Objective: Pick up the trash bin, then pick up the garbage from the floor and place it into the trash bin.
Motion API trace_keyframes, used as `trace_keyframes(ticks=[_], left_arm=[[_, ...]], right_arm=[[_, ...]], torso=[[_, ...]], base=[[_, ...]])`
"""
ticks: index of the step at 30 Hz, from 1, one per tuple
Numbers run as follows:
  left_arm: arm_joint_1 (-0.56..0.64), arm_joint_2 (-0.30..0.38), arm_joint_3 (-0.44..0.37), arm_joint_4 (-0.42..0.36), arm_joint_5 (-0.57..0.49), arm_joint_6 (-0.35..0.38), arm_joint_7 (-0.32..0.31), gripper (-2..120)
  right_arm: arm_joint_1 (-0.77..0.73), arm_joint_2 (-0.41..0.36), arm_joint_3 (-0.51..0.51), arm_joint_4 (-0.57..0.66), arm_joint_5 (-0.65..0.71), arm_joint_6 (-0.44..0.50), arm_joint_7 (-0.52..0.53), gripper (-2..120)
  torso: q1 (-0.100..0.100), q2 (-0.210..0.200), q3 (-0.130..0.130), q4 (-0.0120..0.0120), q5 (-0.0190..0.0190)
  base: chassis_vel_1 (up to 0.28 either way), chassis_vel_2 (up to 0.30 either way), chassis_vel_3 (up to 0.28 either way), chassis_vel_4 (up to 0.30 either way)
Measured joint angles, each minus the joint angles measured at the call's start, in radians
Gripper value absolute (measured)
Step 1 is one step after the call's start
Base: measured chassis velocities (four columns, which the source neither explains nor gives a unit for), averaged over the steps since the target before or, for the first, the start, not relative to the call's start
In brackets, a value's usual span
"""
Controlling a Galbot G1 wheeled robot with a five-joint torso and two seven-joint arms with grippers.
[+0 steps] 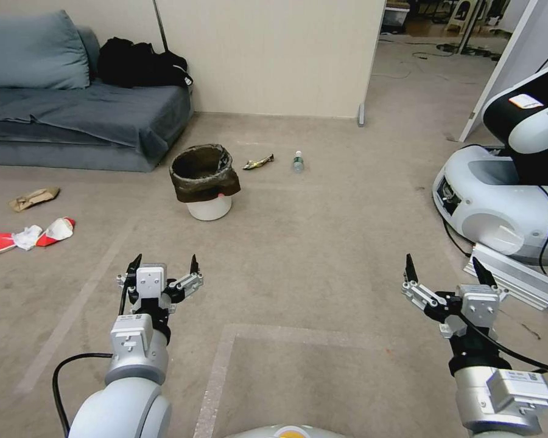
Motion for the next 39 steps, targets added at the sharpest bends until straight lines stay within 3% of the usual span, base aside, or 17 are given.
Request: trace_keyframes(ticks=[4, 7, 21, 39], left_arm=[[0.002, -0.003, 0.000, 0.004, -0.003, -0.005, -0.004, 100], [0.002, -0.003, -0.001, 0.006, -0.005, -0.005, -0.005, 100], [0.004, -0.005, -0.002, 0.015, -0.006, -0.009, -0.018, 100], [0.004, -0.006, -0.005, 0.017, 0.001, -0.013, -0.025, 100]], right_arm=[[0.014, 0.002, -0.018, -0.045, -0.009, 0.127, -0.003, 100], [0.017, 0.002, -0.020, -0.052, -0.010, 0.146, -0.005, 100], [0.019, 0.001, -0.018, -0.069, -0.023, 0.166, -0.011, 100], [0.020, 0.000, -0.016, -0.078, -0.029, 0.177, -0.020, 100]], torso=[[0.000, 0.000, 0.000, 0.0001, 0.0002], [0.000, 0.000, 0.000, 0.0000, 0.0001], [0.000, 0.000, 0.000, 0.0000, 0.0000], [0.000, 0.000, 0.000, -0.0001, 0.0002]], base=[[0.000, 0.000, 0.000, 0.000], [0.000, 0.000, 0.000, 0.000], [-0.044, 0.035, 0.041, -0.025], [-0.250, 0.236, 0.243, -0.245]])
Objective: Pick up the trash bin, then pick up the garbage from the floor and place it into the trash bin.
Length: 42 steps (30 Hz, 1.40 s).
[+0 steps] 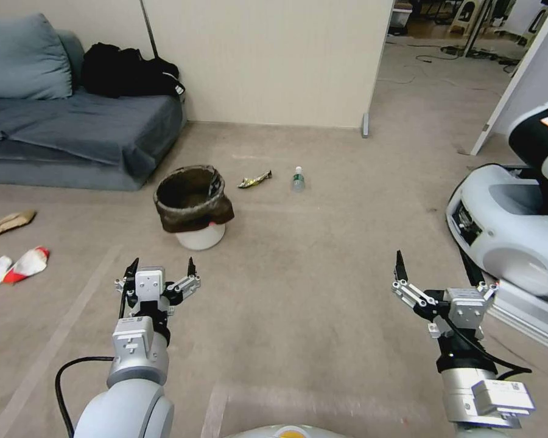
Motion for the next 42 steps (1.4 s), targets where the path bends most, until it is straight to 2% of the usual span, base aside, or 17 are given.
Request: trace_keyframes(ticks=[13, 16, 20, 35, 36, 38, 41, 42], left_arm=[[-0.001, 0.000, -0.001, 0.001, 0.003, -0.001, -0.002, 100], [-0.001, -0.001, -0.001, 0.003, 0.003, -0.001, -0.005, 100], [-0.003, -0.001, -0.001, 0.004, 0.003, -0.002, -0.007, 100], [-0.003, -0.003, -0.004, -0.002, 0.003, 0.002, -0.026, 100], [-0.012, -0.004, -0.019, -0.006, -0.010, 0.012, -0.054, 100], [-0.019, -0.004, -0.029, -0.006, -0.021, 0.014, -0.059, 100], [-0.082, 0.009, -0.102, 0.008, -0.093, 0.022, -0.065, 100], [-0.082, 0.009, -0.102, 0.008, -0.093, 0.022, -0.065, 100]], right_arm=[[0.000, 0.000, 0.004, -0.009, -0.002, 0.012, -0.010, 100], [0.001, 0.000, 0.004, -0.012, -0.005, 0.015, -0.011, 100], [0.004, 0.000, 0.004, -0.024, -0.034, 0.045, -0.011, 100], [0.006, 0.000, 0.002, -0.043, -0.046, 0.091, -0.014, 100], [0.007, 0.000, 0.002, -0.045, -0.047, 0.092, -0.014, 100], [0.007, 0.000, 0.002, -0.045, -0.047, 0.092, -0.014, 100], [0.007, 0.000, 0.003, -0.047, -0.048, 0.093, -0.015, 100], [0.007, 0.000, 0.003, -0.047, -0.048, 0.093, -0.015, 100]], torso=[[0.000, 0.000, 0.000, -0.0001, -0.0005], [0.000, 0.000, 0.000, 0.0001, 0.0003], [0.000, 0.000, 0.000, 0.0000, -0.0004], [0.000, 0.000, 0.000, 0.0000, -0.0002], [0.000, 0.000, 0.000, 0.0001, -0.0002], [0.000, 0.000, 0.000, 0.0001, -0.0002], [0.000, 0.000, 0.000, 0.0002, -0.0002], [0.000, 0.000, 0.000, 0.0002, -0.0002]], base=[[-0.277, 0.282, 0.276, -0.277], [-0.253, 0.274, 0.275, -0.272], [-0.187, 0.212, 0.236, -0.189], [-0.001, -0.003, -0.007, 0.007], [0.000, 0.000, 0.000, 0.000], [0.000, 0.000, 0.000, 0.000], [0.000, 0.000, 0.000, 0.000], [0.000, 0.000, 0.000, 0.000]])
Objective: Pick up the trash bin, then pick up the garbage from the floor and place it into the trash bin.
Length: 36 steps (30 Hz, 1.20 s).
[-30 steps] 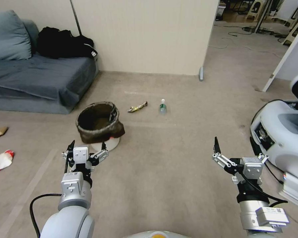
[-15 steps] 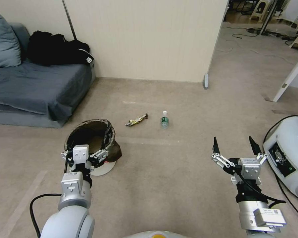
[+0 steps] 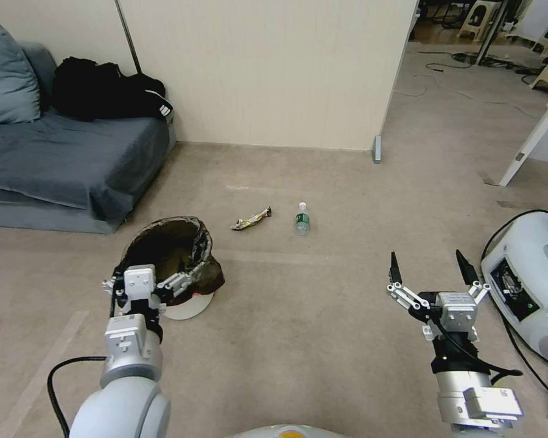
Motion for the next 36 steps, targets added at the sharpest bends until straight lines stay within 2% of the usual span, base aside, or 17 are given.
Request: trace_keyframes(ticks=[5, 6, 7, 10, 11, 13, 18, 21, 27, 36], left_arm=[[-0.079, 0.034, -0.057, 0.040, -0.113, 0.019, -0.020, 100], [-0.157, 0.071, -0.093, 0.101, -0.229, 0.070, -0.063, 100], [-0.157, 0.071, -0.093, 0.101, -0.229, 0.070, -0.063, 100], [-0.302, 0.122, -0.117, 0.249, -0.376, 0.157, -0.187, 100], [-0.302, 0.122, -0.117, 0.249, -0.376, 0.157, -0.187, 100], [-0.354, 0.128, -0.116, 0.315, -0.435, 0.187, -0.240, 100], [-0.410, 0.134, -0.116, 0.448, -0.477, 0.206, -0.282, 100], [-0.418, 0.135, -0.110, 0.477, -0.518, 0.229, -0.303, 100], [-0.428, 0.134, -0.089, 0.508, -0.545, 0.265, -0.303, 100], [-0.477, 0.133, -0.073, 0.649, -0.571, 0.286, -0.318, 99]], right_arm=[[0.002, 0.000, 0.000, -0.004, -0.002, 0.000, -0.002, 100], [0.007, 0.000, 0.002, -0.009, -0.003, 0.000, -0.005, 100], [0.007, 0.000, 0.002, -0.009, -0.003, 0.000, -0.005, 100], [0.022, 0.000, 0.007, -0.023, -0.008, -0.001, -0.013, 100], [0.022, 0.000, 0.007, -0.023, -0.008, -0.001, -0.013, 100], [0.022, 0.000, 0.007, -0.023, -0.008, -0.001, -0.014, 100], [0.026, 0.000, 0.010, -0.031, -0.008, -0.002, -0.015, 100], [0.029, 0.000, 0.012, -0.039, -0.009, -0.002, -0.017, 100], [0.033, 0.000, 0.017, -0.051, -0.008, -0.002, -0.020, 100], [0.034, 0.000, 0.015, -0.054, -0.008, -0.002, -0.024, 100]], torso=[[0.000, 0.000, 0.000, -0.0003, 0.0000], [0.000, 0.000, 0.000, -0.0003, -0.0001], [0.000, 0.000, 0.000, -0.0003, -0.0001], [0.000, 0.000, 0.000, -0.0001, 0.0001], [0.000, 0.000, 0.000, -0.0001, 0.0001], [0.000, 0.000, 0.000, -0.0003, -0.0003], [0.000, 0.000, 0.000, 0.0000, -0.0002], [0.000, 0.000, 0.000, 0.0000, 0.0001], [0.000, 0.000, 0.000, -0.0001, 0.0001], [0.000, 0.000, 0.000, -0.0002, 0.0001]], base=[[0.000, 0.000, 0.000, 0.000], [0.000, 0.000, 0.000, 0.000], [0.000, 0.000, 0.000, 0.000], [0.000, 0.000, 0.000, 0.000], [0.000, 0.000, 0.000, 0.000], [0.000, 0.000, 0.000, 0.000], [0.000, 0.000, 0.000, 0.000], [0.000, 0.000, 0.000, 0.000], [0.000, 0.000, 0.000, 0.000], [0.000, 0.000, 0.000, 0.000]])
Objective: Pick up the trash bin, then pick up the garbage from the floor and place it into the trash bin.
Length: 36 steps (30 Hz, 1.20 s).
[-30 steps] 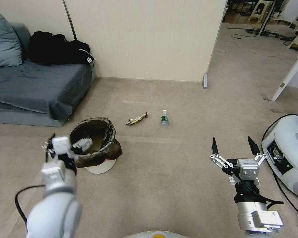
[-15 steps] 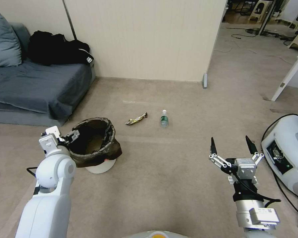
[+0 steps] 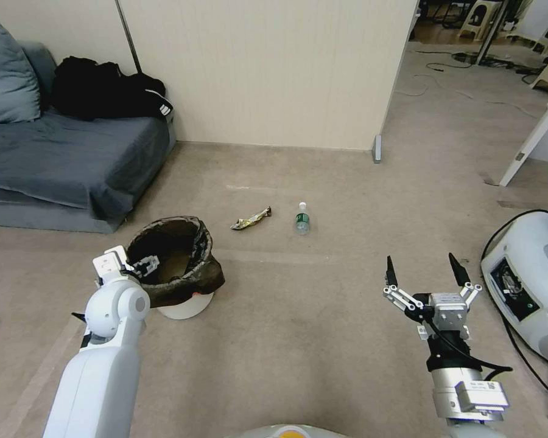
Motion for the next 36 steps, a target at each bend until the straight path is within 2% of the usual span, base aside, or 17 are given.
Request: trace_keyframes(ticks=[6, 8, 10, 13, 14, 17, 18, 21, 22, 24, 26, 28, 29, 32, 36], left_arm=[[0.009, -0.014, -0.007, 0.004, -0.028, 0.000, 0.007, 94], [0.010, -0.025, -0.010, 0.005, -0.043, -0.001, -0.026, 87], [0.010, -0.028, -0.012, 0.005, -0.046, -0.001, -0.031, 84], [0.014, -0.032, -0.013, 0.004, -0.045, -0.002, -0.034, 72], [0.014, -0.032, -0.013, 0.004, -0.045, -0.002, -0.034, 72], [0.019, -0.039, -0.014, -0.005, -0.033, -0.002, -0.035, 57], [0.019, -0.039, -0.014, -0.005, -0.033, -0.002, -0.035, 57], [0.024, -0.044, -0.012, -0.008, -0.018, -0.003, -0.030, 41], [0.024, -0.044, -0.012, -0.008, -0.018, -0.003, -0.030, 41], [0.028, -0.046, -0.011, -0.010, -0.008, -0.003, -0.017, 31], [0.028, -0.046, -0.011, -0.010, -0.008, -0.003, -0.017, 31], [0.029, -0.046, -0.011, -0.010, -0.003, -0.003, -0.010, 17], [0.029, -0.046, -0.011, -0.010, -0.003, -0.003, -0.010, 17], [0.030, -0.046, -0.011, -0.013, -0.002, -0.004, -0.003, 5], [0.035, -0.049, -0.013, -0.013, 0.002, -0.005, 0.000, 3]], right_arm=[[0.000, 0.000, -0.006, -0.007, -0.006, 0.007, -0.004, 100], [0.000, 0.000, -0.010, -0.010, -0.010, 0.014, -0.007, 100], [0.000, 0.000, -0.011, -0.011, -0.011, 0.014, -0.007, 100], [0.000, 0.000, -0.011, -0.011, -0.011, 0.014, -0.007, 100], [0.000, 0.000, -0.011, -0.011, -0.011, 0.014, -0.007, 100], [0.000, 0.000, -0.012, -0.001, -0.014, 0.008, -0.008, 100], [0.000, 0.000, -0.012, -0.001, -0.014, 0.008, -0.008, 100], [0.001, 0.000, -0.013, 0.007, -0.015, 0.003, -0.007, 100], [0.001, 0.000, -0.013, 0.007, -0.015, 0.003, -0.007, 100], [0.001, 0.000, -0.014, 0.007, -0.017, 0.004, -0.008, 100], [0.001, 0.000, -0.014, 0.007, -0.017, 0.004, -0.008, 100], [0.001, 0.000, -0.018, 0.004, -0.030, 0.013, -0.009, 100], [0.001, 0.000, -0.018, 0.004, -0.030, 0.013, -0.009, 100], [0.002, 0.000, -0.018, 0.004, -0.051, 0.016, 0.001, 100], [0.003, 0.000, -0.018, 0.004, -0.056, 0.016, 0.005, 100]], torso=[[0.000, 0.000, 0.000, 0.0002, 0.0000], [0.000, 0.000, 0.000, 0.0001, 0.0000], [0.000, 0.000, 0.000, 0.0002, -0.0001], [0.000, 0.000, 0.000, 0.0001, 0.0000], [0.000, 0.000, 0.000, 0.0001, 0.0000], [0.000, 0.000, 0.000, 0.0000, 0.0001], [0.000, 0.000, 0.000, 0.0000, 0.0001], [0.000, 0.000, 0.000, 0.0001, 0.0000], [0.000, 0.000, 0.000, 0.0001, 0.0000], [0.000, 0.000, 0.000, 0.0001, 0.0001], [0.000, 0.000, 0.000, 0.0001, 0.0001], [0.000, 0.000, 0.000, 0.0001, 0.0000], [0.000, 0.000, 0.000, 0.0001, 0.0000], [0.000, 0.000, 0.000, -0.0003, -0.0003], [0.000, 0.000, 0.000, 0.0001, 0.0000]], base=[[0.000, 0.000, 0.000, 0.000], [0.000, 0.000, 0.000, 0.000], [0.000, 0.000, 0.000, 0.000], [0.000, 0.000, 0.000, 0.000], [0.000, 0.000, 0.000, 0.000], [0.000, 0.000, 0.000, 0.000], [0.000, 0.000, 0.000, 0.000], [0.000, 0.000, 0.000, 0.000], [0.000, 0.000, 0.000, 0.000], [0.000, 0.000, 0.000, 0.000], [0.000, 0.000, 0.000, 0.000], [0.000, 0.000, 0.000, 0.000], [0.000, 0.000, 0.000, 0.000], [0.000, 0.000, 0.000, 0.000], [0.000, 0.000, 0.000, 0.000]])
